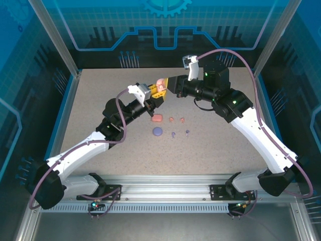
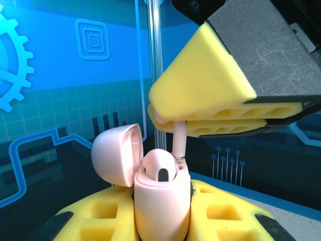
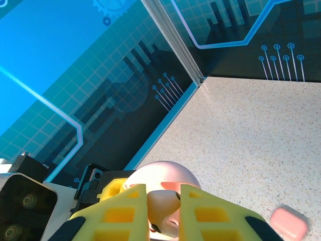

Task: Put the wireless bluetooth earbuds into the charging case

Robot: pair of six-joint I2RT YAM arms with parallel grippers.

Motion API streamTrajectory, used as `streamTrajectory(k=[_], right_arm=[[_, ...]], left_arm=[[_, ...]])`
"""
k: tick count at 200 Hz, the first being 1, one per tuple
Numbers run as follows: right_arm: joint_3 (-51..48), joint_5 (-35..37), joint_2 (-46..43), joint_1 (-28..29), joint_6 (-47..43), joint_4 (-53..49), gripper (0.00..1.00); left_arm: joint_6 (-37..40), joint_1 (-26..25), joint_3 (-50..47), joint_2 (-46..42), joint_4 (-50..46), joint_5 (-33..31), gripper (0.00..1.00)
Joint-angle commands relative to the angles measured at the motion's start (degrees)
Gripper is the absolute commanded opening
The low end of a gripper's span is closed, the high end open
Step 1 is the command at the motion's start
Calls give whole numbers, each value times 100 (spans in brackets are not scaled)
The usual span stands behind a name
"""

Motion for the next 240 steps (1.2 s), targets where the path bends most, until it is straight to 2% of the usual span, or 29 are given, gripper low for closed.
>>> streamTrajectory(k=[1, 124, 200, 240], right_arm=[[-73, -20, -87, 125, -20, 27, 16], [-163, 330, 100, 163, -205, 30, 16], [-357, 73, 4, 171, -326, -53, 14], [-577, 72, -253, 207, -289, -83, 18]], left_arm=[[-75, -55, 223, 17, 322, 68, 0], [-124, -64, 221, -14, 308, 109, 0], [-101, -90, 232, -11, 307, 24, 0], [-98, -98, 248, 0, 303, -13, 0]])
